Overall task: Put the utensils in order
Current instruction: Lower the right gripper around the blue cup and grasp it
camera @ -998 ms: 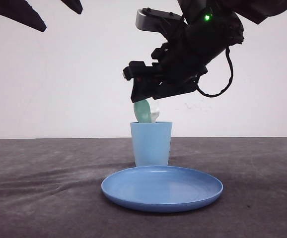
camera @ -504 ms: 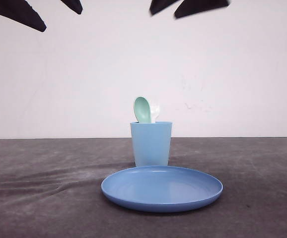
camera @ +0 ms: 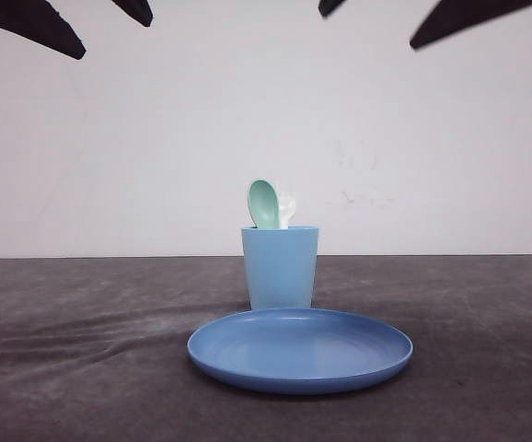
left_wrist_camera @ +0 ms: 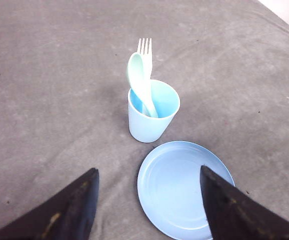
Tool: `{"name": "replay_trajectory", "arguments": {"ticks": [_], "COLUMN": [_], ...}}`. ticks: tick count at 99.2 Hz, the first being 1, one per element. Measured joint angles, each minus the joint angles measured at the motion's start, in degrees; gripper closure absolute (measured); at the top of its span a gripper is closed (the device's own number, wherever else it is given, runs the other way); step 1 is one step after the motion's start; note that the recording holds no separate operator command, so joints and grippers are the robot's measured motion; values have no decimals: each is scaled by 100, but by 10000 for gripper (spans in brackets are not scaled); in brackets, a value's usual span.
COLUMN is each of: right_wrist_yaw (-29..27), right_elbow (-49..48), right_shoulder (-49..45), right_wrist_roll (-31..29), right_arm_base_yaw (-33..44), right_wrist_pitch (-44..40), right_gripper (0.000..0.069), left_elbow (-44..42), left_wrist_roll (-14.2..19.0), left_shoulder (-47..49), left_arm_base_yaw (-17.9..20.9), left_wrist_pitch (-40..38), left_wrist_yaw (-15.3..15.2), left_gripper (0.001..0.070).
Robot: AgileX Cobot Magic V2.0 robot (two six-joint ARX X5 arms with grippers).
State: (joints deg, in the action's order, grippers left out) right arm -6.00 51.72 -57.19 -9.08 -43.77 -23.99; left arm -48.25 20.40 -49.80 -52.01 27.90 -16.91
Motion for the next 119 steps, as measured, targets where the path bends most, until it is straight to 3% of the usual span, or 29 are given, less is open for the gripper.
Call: {"name": "replay_trajectory", "arguments": {"ticks": [37, 80, 119], "right_wrist_yaw": [4, 140, 334], "right_elbow": [0, 0, 4], "right_shoulder": [-1355, -2870, -3486], "right_wrist_roll": [-621, -1016, -1209], "right_arm_base_yaw": [-17, 76, 247], "right_wrist_pitch": [26, 1331, 2109], "right_gripper": [11, 11, 11], "left_elbow": [0, 0, 0], "left_wrist_roll": [0, -2, -9], "left_shoulder": [0, 0, 0], "left_arm_base_yaw": [0, 2, 0], "left_wrist_pitch": [2, 2, 2], "left_wrist_yaw": [2, 0, 2], "left_gripper": [323, 323, 323]}}
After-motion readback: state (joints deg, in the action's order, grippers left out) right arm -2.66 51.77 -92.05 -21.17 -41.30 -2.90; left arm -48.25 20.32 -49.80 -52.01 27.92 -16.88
